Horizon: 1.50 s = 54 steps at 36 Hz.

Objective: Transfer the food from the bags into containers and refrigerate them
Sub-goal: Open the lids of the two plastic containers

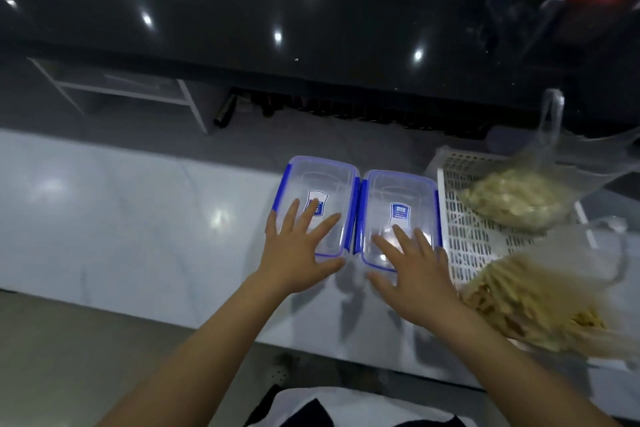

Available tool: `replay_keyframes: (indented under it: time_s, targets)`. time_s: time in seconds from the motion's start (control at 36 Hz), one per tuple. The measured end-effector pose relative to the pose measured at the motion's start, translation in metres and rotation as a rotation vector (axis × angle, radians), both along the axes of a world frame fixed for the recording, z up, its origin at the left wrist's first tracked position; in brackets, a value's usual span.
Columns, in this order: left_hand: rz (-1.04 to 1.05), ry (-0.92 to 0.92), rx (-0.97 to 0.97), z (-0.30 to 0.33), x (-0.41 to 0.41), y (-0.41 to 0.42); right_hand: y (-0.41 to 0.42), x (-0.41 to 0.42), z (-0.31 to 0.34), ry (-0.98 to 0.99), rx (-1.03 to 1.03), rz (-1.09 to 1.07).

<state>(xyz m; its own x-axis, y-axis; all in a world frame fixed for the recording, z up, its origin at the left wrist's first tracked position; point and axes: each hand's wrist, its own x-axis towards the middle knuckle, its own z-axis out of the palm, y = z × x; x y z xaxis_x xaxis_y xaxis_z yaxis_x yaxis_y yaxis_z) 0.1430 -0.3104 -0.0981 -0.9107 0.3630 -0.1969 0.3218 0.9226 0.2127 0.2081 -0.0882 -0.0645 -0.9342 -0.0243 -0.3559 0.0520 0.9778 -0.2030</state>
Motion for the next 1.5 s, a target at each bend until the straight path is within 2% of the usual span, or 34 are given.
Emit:
replay_keyframes:
  time_s: [0.14, 0.36, 0.75, 1.0, 1.06, 1.14, 1.17, 1.25, 1.33, 1.42, 1.5]
  targets:
    - [0.015, 0.069, 0.042, -0.015, 0.0, -0.019, -0.01, 0.006, -0.012, 0.096, 0.0, -0.045]
    - [0.095, 0.132, 0.064, -0.021, -0.02, -0.088, -0.035, 0.007, -0.021, 0.123, 0.009, -0.073]
    - [0.114, 0.067, 0.051, -0.008, -0.031, -0.189, -0.118, 0.013, -0.031, 0.172, 0.039, -0.066]
    - [0.141, -0.004, 0.04, 0.013, -0.028, -0.194, -0.129, 0.022, -0.024, 0.146, 0.025, -0.081]
    - [0.195, 0.044, 0.188, 0.022, -0.021, -0.181, -0.134, 0.027, -0.021, 0.131, 0.02, -0.078]
    - [0.213, 0.223, 0.679, 0.032, -0.004, -0.156, -0.137, 0.032, -0.013, 0.132, -0.08, -0.112]
    - [0.199, 0.214, 0.788, 0.033, 0.003, -0.146, -0.137, 0.033, -0.009, 0.158, -0.151, -0.148]
    - [0.206, -0.078, 0.938, 0.03, 0.019, -0.117, -0.13, 0.032, -0.002, 0.335, -0.355, -0.314]
    - [0.397, -0.443, 1.025, 0.024, 0.02, -0.095, -0.11, 0.021, 0.0, 0.419, -0.553, -0.581]
    - [0.626, -0.73, 1.182, 0.019, 0.013, -0.082, -0.089, 0.006, -0.001, 0.322, -0.777, -0.864]
    - [0.72, -0.872, 1.318, 0.016, 0.008, -0.078, -0.077, -0.001, -0.006, 0.193, -0.998, -0.997]
